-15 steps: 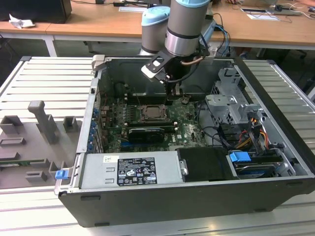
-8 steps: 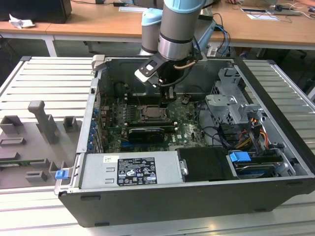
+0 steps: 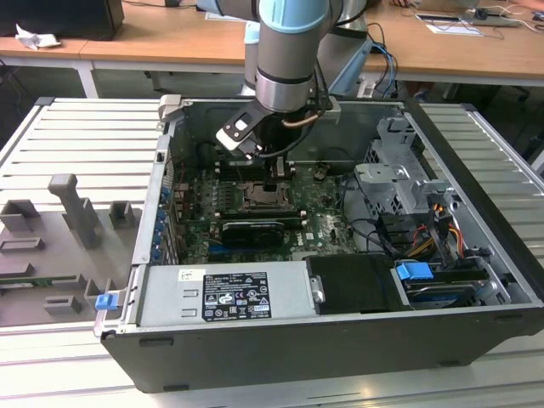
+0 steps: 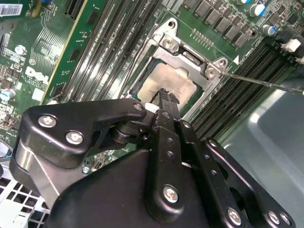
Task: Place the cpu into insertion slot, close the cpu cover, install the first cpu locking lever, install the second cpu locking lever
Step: 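Close the cpu cover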
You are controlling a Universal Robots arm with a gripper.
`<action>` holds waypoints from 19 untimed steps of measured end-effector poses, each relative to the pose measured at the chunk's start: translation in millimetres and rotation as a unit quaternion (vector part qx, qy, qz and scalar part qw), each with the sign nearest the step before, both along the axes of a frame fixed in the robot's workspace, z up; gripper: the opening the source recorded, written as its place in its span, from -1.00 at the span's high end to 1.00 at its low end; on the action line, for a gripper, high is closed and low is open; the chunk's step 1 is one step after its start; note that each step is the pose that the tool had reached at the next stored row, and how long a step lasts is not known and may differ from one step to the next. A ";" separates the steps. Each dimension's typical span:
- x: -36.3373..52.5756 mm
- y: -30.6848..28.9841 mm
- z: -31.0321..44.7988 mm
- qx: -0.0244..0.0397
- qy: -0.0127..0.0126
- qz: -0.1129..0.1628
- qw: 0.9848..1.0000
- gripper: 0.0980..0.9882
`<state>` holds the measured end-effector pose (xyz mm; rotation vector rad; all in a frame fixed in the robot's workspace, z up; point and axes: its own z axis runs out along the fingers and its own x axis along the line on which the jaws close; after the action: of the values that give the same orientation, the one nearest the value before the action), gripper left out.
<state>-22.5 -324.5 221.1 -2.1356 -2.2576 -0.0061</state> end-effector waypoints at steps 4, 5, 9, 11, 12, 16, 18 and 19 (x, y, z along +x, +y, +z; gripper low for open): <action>-5.5 0.1 -1.7 0.000 0.000 0.000 1.000 0.98; -7.0 0.0 -2.3 0.000 0.000 0.000 1.000 0.98; -17.7 -0.1 -7.9 0.000 -0.004 0.003 1.000 0.98; -24.0 0.1 -11.5 0.000 -0.008 0.005 1.000 0.98; -26.1 0.0 -14.5 0.000 -0.009 0.005 1.000 0.98; -23.5 0.1 -9.1 0.000 -0.009 0.005 1.000 0.98; -16.9 0.0 -9.0 0.000 -0.008 0.005 1.000 0.98; -15.1 0.0 -9.0 0.000 -0.008 0.005 1.000 0.98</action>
<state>-37.5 -324.6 212.1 -2.1319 -2.2771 -0.0241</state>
